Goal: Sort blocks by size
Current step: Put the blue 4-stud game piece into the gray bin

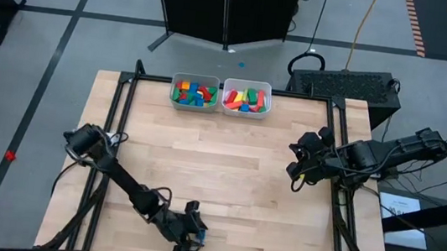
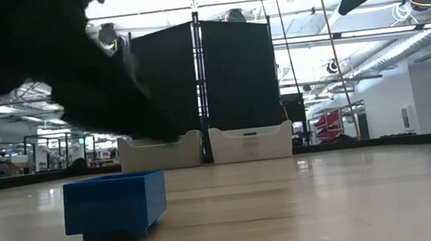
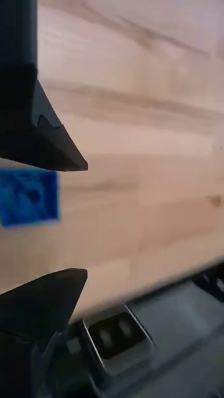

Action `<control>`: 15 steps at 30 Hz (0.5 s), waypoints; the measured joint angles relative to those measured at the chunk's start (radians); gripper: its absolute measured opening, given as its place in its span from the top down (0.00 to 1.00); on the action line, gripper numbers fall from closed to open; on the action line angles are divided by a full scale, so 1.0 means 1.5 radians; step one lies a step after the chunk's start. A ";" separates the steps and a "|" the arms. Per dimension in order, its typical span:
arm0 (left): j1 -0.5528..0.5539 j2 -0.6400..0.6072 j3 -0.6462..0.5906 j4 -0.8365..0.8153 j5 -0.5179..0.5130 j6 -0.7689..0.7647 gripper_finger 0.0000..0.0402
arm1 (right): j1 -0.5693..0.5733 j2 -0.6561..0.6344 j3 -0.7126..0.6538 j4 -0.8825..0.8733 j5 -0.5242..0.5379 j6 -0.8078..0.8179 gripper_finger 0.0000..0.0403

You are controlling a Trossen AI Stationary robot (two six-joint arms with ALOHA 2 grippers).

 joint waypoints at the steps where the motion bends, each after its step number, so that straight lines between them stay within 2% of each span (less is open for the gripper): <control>1: -0.003 0.006 0.001 -0.011 -0.014 0.000 0.33 | 0.000 0.000 0.000 0.000 0.000 0.000 1.00; 5: -0.010 0.030 0.003 -0.029 -0.065 -0.025 0.33 | 0.000 0.000 0.000 0.000 0.000 0.000 1.00; 10: -0.014 0.058 0.005 -0.035 -0.071 -0.087 0.33 | 0.000 0.000 0.000 0.000 0.000 -0.001 1.00; 15: -0.020 0.069 0.006 -0.045 -0.082 -0.100 0.34 | 0.000 0.000 0.000 -0.002 0.000 -0.003 1.00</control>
